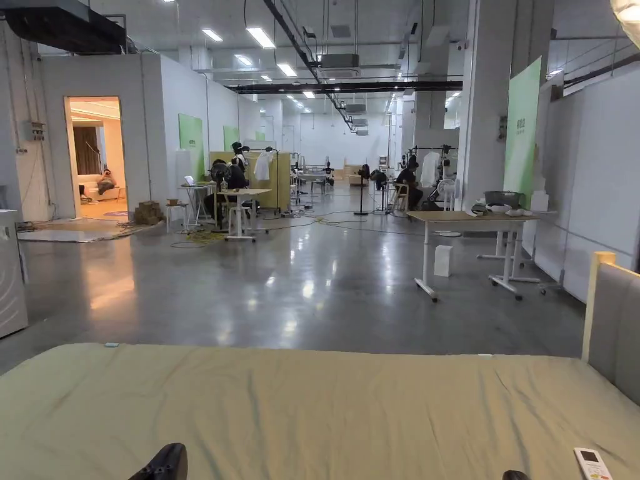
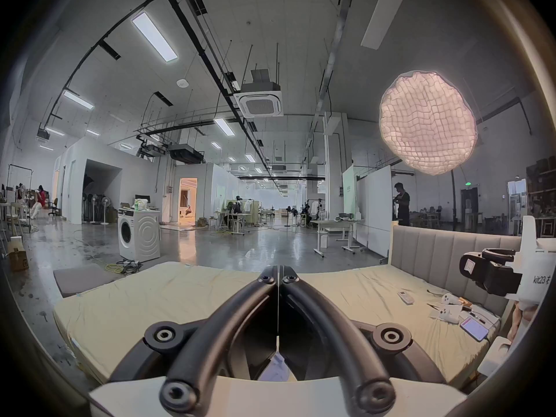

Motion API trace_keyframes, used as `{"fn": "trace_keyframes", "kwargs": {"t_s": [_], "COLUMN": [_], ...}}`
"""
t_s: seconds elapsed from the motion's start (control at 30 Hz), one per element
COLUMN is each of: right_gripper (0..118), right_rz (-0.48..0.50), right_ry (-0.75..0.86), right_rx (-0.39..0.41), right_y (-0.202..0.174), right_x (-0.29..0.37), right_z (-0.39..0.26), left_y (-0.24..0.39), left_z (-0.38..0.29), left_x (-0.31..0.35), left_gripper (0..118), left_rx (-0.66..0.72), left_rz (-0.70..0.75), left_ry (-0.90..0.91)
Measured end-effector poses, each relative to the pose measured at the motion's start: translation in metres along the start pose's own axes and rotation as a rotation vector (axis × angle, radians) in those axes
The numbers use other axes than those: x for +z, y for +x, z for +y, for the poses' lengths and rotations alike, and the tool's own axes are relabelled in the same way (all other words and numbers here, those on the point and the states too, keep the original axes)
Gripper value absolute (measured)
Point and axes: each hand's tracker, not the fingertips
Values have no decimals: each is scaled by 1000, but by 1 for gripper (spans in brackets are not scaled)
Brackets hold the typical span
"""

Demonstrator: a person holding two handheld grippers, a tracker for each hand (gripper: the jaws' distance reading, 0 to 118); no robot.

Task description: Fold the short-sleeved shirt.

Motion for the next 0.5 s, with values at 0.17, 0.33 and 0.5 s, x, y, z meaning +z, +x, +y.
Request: {"fn": "trace_keyframes", "kwargs": {"t_s": [0.17,0.33,0.5], "right_gripper": [0,0,0], "right_rz": [0,-50,133], "right_ry": [-2,-39,14], "right_rx": [33,700,1568], "right_y": [3,-22,-44], "right_x": [-3,-20,-21], "right_z": [3,1,-64], "left_y": [3,24,30], "left_z": [4,-16,-95], "left_x": [-6,-28,-23], "left_gripper": [0,0,0], "left_rx": [-68,-895,-1749], "left_rz": [44,90,-210], "left_ry": [-41,-30,37]}}
